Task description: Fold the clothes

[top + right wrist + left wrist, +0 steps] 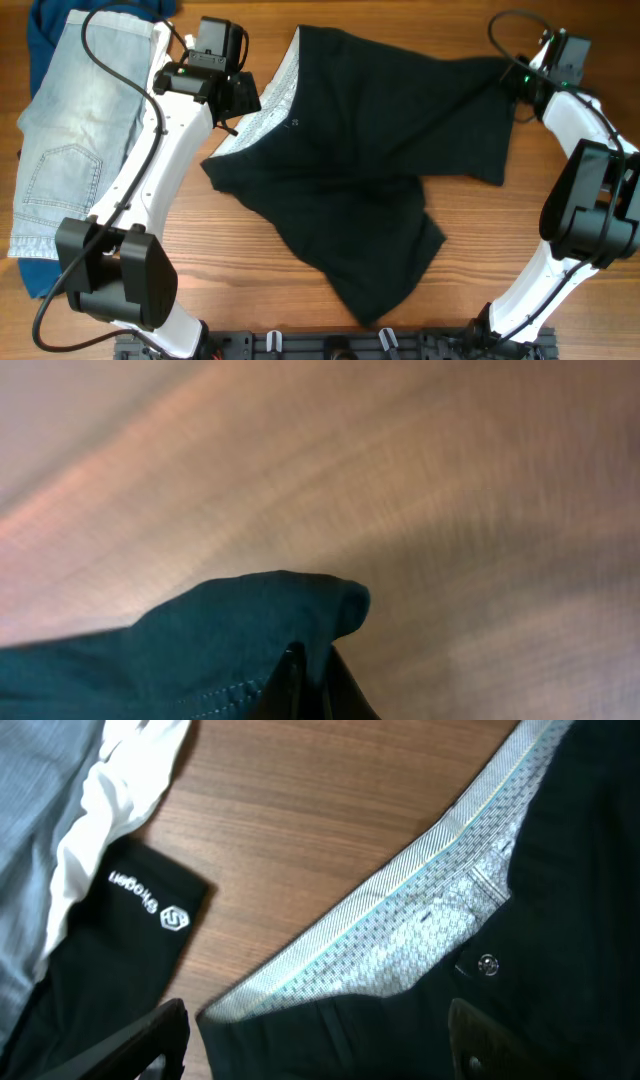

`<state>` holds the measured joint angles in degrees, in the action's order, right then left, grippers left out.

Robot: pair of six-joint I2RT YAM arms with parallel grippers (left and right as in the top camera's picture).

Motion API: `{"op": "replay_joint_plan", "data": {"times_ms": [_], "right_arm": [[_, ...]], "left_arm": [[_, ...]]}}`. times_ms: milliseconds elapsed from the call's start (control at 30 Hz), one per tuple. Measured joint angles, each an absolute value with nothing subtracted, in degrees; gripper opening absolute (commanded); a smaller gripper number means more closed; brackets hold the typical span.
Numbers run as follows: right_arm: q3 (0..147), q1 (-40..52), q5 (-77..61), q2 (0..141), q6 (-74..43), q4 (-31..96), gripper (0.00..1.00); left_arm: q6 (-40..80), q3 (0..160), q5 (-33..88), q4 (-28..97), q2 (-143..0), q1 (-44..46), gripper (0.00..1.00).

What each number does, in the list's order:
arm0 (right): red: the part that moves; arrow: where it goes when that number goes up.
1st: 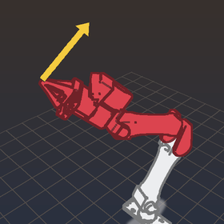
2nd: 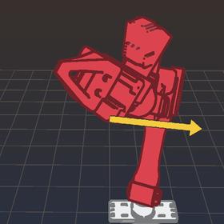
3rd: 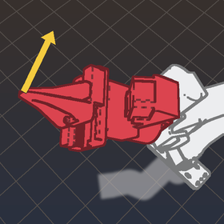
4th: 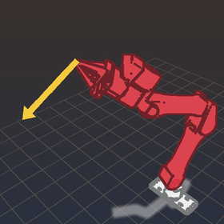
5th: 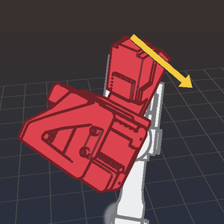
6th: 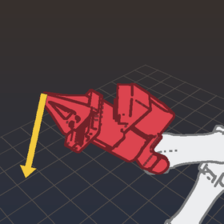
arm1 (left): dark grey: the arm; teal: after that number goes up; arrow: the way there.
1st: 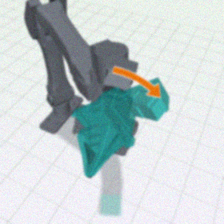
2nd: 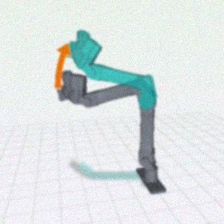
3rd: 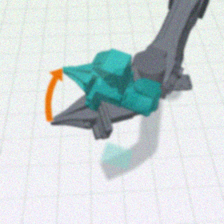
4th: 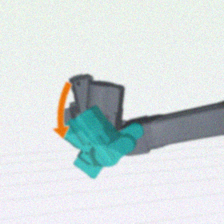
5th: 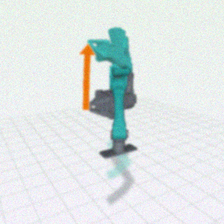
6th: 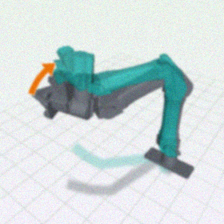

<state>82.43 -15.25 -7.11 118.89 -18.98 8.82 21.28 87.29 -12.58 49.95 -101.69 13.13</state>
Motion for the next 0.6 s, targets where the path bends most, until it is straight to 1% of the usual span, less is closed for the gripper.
{"op": "replay_joint_plan", "data": {"times_ms": [100, 133, 167, 200, 267, 333, 400, 433, 500, 567, 600], "right_arm": [[90.54, -15.14, -7.49, 119.26, -17.82, 9.54, 0.05], [93.30, -15.14, -7.70, 119.90, -17.47, 10.81, 0.30], [95.77, -15.14, -8.14, 120.90, -16.97, 11.29, 0.78], [96.40, -15.14, -8.54, 121.30, -16.62, 11.62, 1.00], [97.03, -15.14, -9.96, 121.84, -15.33, 16.05, 1.00], [98.85, -15.14, -11.97, 121.84, -13.52, 26.02, 1.00], [100.38, -15.14, -14.44, 121.78, -12.27, 34.68, 1.00], [100.60, -15.14, -16.14, 121.69, -11.81, 38.68, 1.00], [100.77, -15.03, -18.94, 121.69, -11.18, 45.15, 0.95], [100.77, -14.57, -19.81, 121.69, -10.35, 48.31, 0.94], [100.77, -14.15, -20.16, 121.69, -10.11, 48.97, 0.93]], "left_arm": [[20.64, 87.29, -11.33, 48.38, -101.80, 13.13, 0.83], [20.43, 87.33, -10.52, 47.99, -102.19, 13.13, 0.84], [19.66, 87.37, -9.37, 47.70, -103.18, 13.13, 0.85], [18.63, 87.37, -8.16, 47.68, -103.94, 13.13, 0.86], [13.19, 87.37, -2.81, 47.51, -106.04, 13.13, 0.89], [5.63, 87.39, 3.64, 49.52, -107.77, 13.13, 0.93], [-0.64, 87.42, 7.33, 52.47, -108.66, 13.13, 0.93], [-5.72, 87.42, 9.08, 55.02, -109.30, 13.13, 0.92], [-12.60, 87.50, 10.63, 57.74, -111.31, 13.13, 0.89], [-17.56, 87.55, 11.09, 58.98, -114.04, 13.13, 0.85], [-19.64, 87.55, 11.27, 58.70, -115.96, 13.13, 0.82]]}}
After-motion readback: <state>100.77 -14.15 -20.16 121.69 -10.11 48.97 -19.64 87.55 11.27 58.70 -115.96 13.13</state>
